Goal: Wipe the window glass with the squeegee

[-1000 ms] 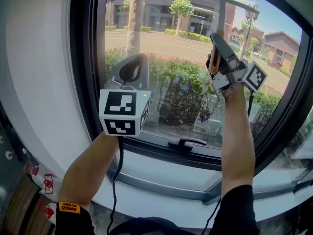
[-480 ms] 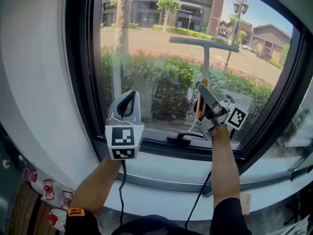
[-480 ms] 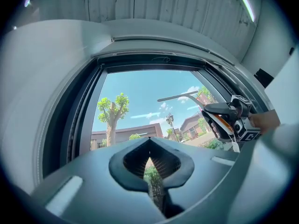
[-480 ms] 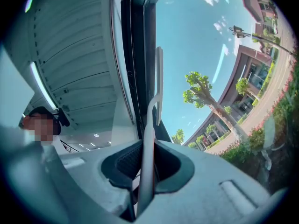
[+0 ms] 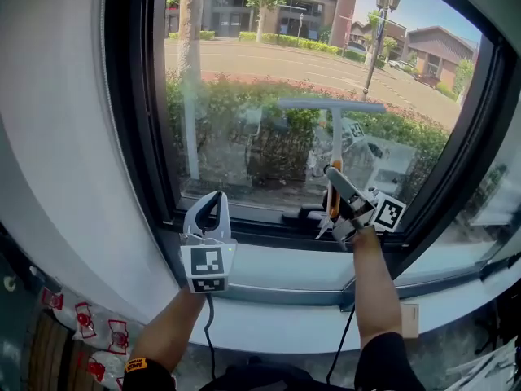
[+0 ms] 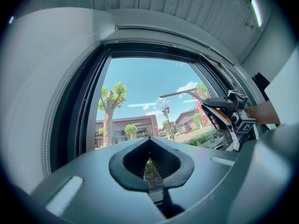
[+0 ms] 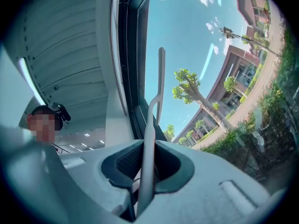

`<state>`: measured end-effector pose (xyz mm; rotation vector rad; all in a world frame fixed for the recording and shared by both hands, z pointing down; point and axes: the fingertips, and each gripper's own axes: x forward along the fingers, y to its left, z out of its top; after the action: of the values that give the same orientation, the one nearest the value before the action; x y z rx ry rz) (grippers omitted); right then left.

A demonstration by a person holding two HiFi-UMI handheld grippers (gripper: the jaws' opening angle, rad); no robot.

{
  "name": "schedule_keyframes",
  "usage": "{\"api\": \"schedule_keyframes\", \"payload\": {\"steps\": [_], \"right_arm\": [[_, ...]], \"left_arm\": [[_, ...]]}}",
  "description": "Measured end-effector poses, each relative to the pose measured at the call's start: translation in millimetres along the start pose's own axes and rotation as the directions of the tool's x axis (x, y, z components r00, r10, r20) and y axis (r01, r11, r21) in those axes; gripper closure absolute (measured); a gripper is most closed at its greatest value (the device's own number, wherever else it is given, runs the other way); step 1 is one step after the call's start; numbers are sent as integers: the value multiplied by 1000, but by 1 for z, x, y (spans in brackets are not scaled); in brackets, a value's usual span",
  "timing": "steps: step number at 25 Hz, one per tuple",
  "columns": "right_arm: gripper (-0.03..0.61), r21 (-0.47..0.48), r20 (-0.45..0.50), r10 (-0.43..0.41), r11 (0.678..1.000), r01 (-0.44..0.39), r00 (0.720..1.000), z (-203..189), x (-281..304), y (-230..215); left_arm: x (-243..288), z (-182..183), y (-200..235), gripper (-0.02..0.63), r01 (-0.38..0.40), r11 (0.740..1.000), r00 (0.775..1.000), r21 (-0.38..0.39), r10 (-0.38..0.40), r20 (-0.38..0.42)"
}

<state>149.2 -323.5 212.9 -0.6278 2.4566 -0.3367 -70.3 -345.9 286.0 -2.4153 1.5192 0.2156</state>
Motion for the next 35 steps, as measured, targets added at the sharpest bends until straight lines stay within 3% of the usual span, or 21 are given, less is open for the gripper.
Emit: {"api": "schedule_keyframes", "payload": {"steps": [5,11,19,28,35], "right_arm": [[533,-4,-5,16,1000,-16,1000,-3,0,3],[533,-60,-20,53,997,-54,998,16,-2,8],[534,-157,-35,176,971,-179,984,113,22,50],[534,-217,16,238,949,-229,971,220,51,75],[534,-227,68,285,938,-263,956,272,67,93]], "left_arm": [[-8,1,1,595,-8,1000,1000,12,8,-2],[5,29,-12,595,-21,999,999,36,20,28],[50,102,-44,595,-62,990,988,124,43,148],[95,220,-55,595,-98,989,959,111,64,275],[99,260,-68,595,-124,983,937,135,71,341]]}}
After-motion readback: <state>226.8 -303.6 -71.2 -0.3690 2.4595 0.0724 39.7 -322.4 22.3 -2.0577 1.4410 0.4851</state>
